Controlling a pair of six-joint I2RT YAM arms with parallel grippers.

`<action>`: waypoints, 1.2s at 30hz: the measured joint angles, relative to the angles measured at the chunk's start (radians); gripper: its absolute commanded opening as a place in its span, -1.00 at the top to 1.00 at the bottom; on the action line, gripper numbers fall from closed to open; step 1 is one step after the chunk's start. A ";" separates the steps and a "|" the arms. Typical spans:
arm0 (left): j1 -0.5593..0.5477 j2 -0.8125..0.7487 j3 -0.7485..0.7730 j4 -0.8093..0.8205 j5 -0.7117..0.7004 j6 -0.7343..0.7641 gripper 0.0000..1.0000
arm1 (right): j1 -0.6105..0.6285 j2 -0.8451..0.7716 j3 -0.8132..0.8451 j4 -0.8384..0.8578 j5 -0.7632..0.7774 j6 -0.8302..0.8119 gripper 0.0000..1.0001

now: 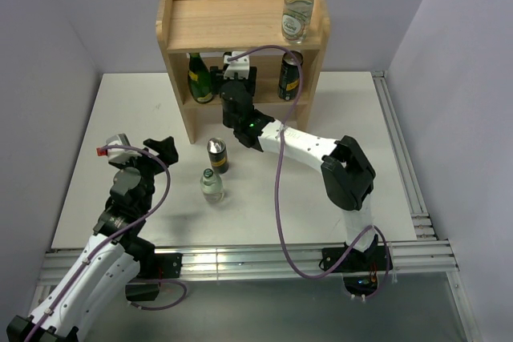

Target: Place and organize the beverage onto the shelf

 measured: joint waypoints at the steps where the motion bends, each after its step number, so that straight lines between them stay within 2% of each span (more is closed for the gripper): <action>1: 0.000 0.001 0.000 0.001 0.000 0.000 -0.99 | 0.000 0.000 0.000 0.000 0.000 0.003 -0.22; 2: 0.000 0.002 0.000 0.002 0.000 0.000 -0.99 | -0.001 0.000 0.000 0.000 0.000 0.005 -0.35; 6: 0.000 0.005 0.000 0.002 0.000 0.000 -0.99 | -0.002 0.001 0.000 0.000 0.002 0.011 -0.57; 9: 0.000 0.005 0.000 0.003 0.000 0.000 -0.99 | -0.002 0.002 0.000 0.007 0.000 0.022 -0.88; 11: 0.000 0.005 0.000 0.005 0.000 0.000 -0.99 | -0.002 0.002 0.005 0.016 0.000 0.027 -1.00; 28: 0.000 0.005 0.000 0.005 0.000 0.000 -0.99 | -0.002 0.002 0.020 0.039 0.002 0.037 -1.00; 36: 0.000 0.004 0.000 0.005 0.000 0.000 -0.99 | 0.033 -0.076 -0.135 0.088 0.025 0.028 -1.00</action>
